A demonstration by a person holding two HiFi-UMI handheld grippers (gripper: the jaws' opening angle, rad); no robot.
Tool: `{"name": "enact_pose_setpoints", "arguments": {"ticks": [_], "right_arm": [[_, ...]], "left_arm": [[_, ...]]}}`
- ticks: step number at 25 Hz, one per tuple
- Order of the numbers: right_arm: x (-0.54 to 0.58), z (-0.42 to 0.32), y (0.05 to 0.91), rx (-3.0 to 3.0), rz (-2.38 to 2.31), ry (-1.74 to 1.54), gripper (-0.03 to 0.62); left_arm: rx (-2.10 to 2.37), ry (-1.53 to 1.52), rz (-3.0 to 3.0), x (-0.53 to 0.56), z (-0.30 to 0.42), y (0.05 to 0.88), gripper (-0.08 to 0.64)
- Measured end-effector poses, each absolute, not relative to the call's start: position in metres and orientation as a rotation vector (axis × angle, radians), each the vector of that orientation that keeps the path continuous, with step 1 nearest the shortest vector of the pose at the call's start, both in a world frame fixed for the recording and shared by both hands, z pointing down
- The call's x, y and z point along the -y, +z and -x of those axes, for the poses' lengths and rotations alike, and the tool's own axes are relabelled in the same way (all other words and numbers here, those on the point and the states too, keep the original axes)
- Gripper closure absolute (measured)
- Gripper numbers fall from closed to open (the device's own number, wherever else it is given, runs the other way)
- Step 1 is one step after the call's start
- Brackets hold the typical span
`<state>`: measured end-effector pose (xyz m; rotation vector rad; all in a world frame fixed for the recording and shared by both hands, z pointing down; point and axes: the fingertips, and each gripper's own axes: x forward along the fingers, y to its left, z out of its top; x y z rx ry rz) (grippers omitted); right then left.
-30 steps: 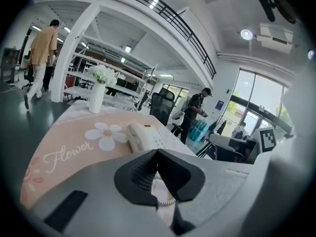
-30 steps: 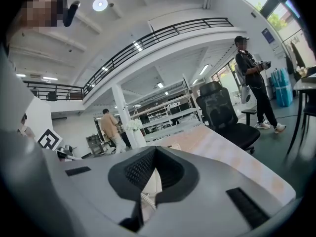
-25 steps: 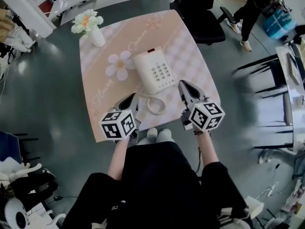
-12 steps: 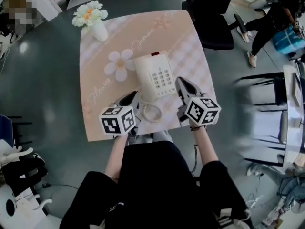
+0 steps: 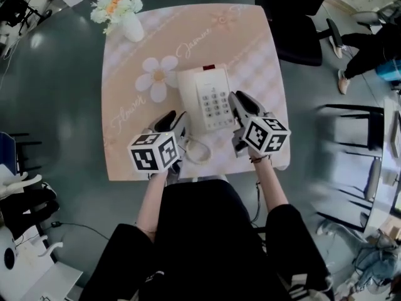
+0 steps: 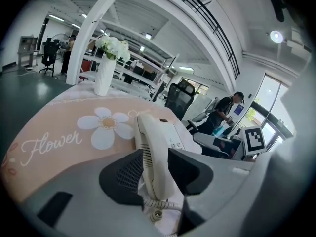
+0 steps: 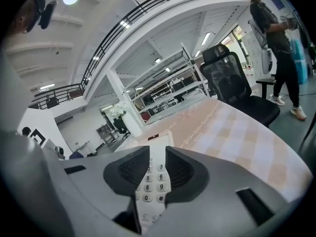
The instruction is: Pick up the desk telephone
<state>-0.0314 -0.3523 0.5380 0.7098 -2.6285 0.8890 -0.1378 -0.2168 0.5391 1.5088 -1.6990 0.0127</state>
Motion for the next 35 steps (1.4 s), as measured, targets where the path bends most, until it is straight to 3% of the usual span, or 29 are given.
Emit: {"name": "enact_pose_setpoints", "arguments": {"ticks": [8,12,18,35], "right_arm": [[0.369,0.043,0.566,2.539,-0.683,1.054,0.391],[0.378,0.052,0.569,2.505,-0.654,1.112,0.360],[0.378,0.059,0.581,2.373,-0.555,1.308,0.350],[0.371,0.074,0.601,2.235,-0.373,1.470,0.368]], "left_arm": [[1.700,-0.101,-1.422,0.233,0.142,0.549,0.313],[1.672,-0.117,-1.399,0.243,0.142,0.558,0.258],[1.622,-0.118,-1.360,0.252,0.137,0.571,0.219],[1.452,-0.147,-1.314,0.267,0.123,0.597,0.218]]}}
